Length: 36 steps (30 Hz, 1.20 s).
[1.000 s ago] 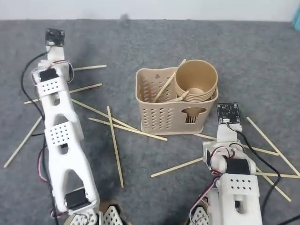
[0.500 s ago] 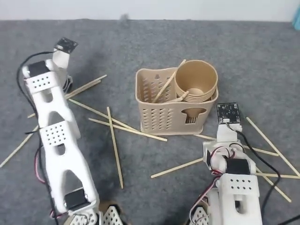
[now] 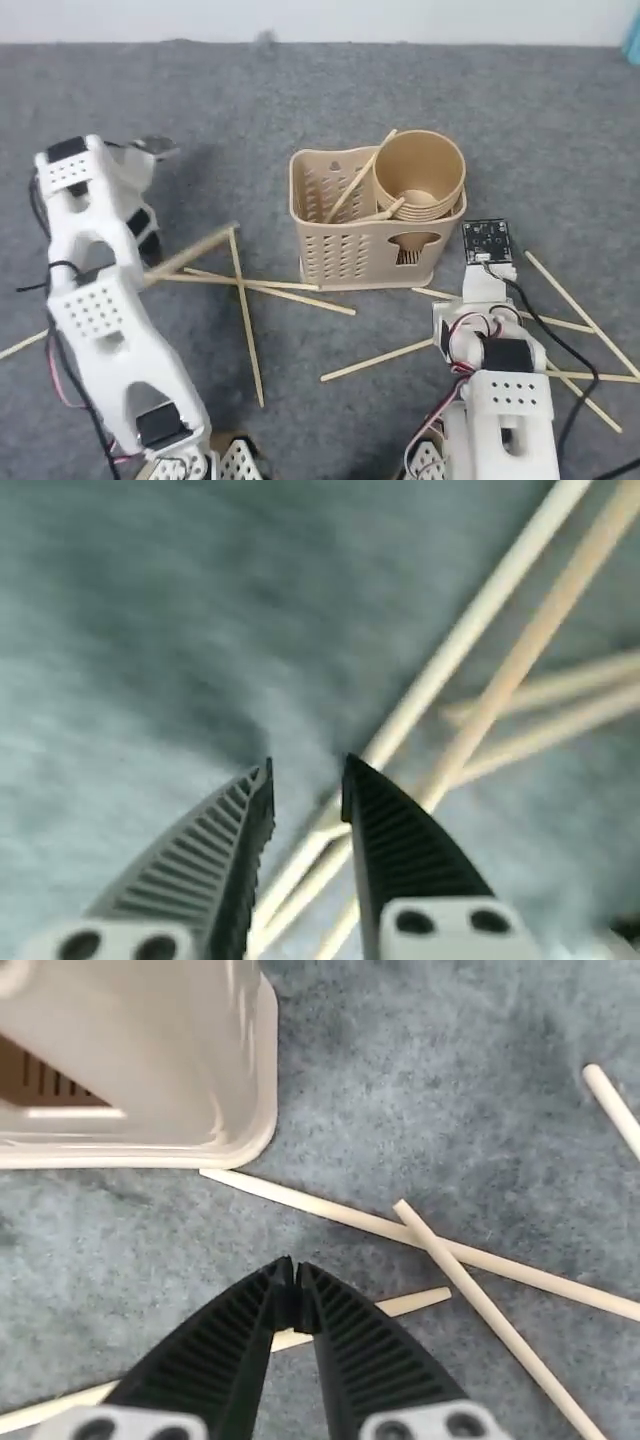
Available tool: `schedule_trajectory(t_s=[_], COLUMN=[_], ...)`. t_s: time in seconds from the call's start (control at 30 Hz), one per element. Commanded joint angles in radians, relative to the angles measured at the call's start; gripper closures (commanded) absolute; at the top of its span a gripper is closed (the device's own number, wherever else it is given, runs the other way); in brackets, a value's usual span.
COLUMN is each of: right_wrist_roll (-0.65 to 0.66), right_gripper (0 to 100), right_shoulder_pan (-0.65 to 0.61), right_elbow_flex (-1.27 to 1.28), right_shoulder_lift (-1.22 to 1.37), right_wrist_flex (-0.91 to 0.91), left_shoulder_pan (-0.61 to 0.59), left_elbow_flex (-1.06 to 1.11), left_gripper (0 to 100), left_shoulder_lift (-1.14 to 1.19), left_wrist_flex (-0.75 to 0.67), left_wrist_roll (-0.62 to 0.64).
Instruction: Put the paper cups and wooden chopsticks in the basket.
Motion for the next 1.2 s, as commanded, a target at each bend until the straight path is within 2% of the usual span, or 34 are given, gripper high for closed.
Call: schedule_trajectory(t_s=[0.0,0.4,0.57,0.9,1.03,1.17], right_wrist_roll=[0.018,0.018,0.018,0.018,0.018,0.018], right_gripper=[99.0,99.0,99.0,99.0,99.0,99.0], right_shoulder_pan=[0.001,0.002,0.001,0.002,0.002,0.004], right_elbow_flex=[-0.011,-0.009,-0.009,-0.008,-0.008,-0.008], right_shoulder_lift=[-0.018,-0.018,-0.018,-0.018,-0.018,-0.018], right_wrist_flex=[0.010,0.010,0.008,0.007,0.007,0.007], left_shoulder_pan=[0.018,-0.003,0.005,0.086,0.158,0.238], left_elbow_flex=[0.166,0.472,0.604,0.742,0.797,0.840], left_gripper=[89,89,89,89,89,89], left_shoulder_lift=[-0.272,-0.632,-0.715,-0.744,-0.743,-0.740], left_wrist_flex=[-0.009,-0.021,-0.035,-0.373,-0.540,-0.634], left_wrist_roll=[-0.012,-0.029,-0.201,-0.203,-0.203,-0.199])
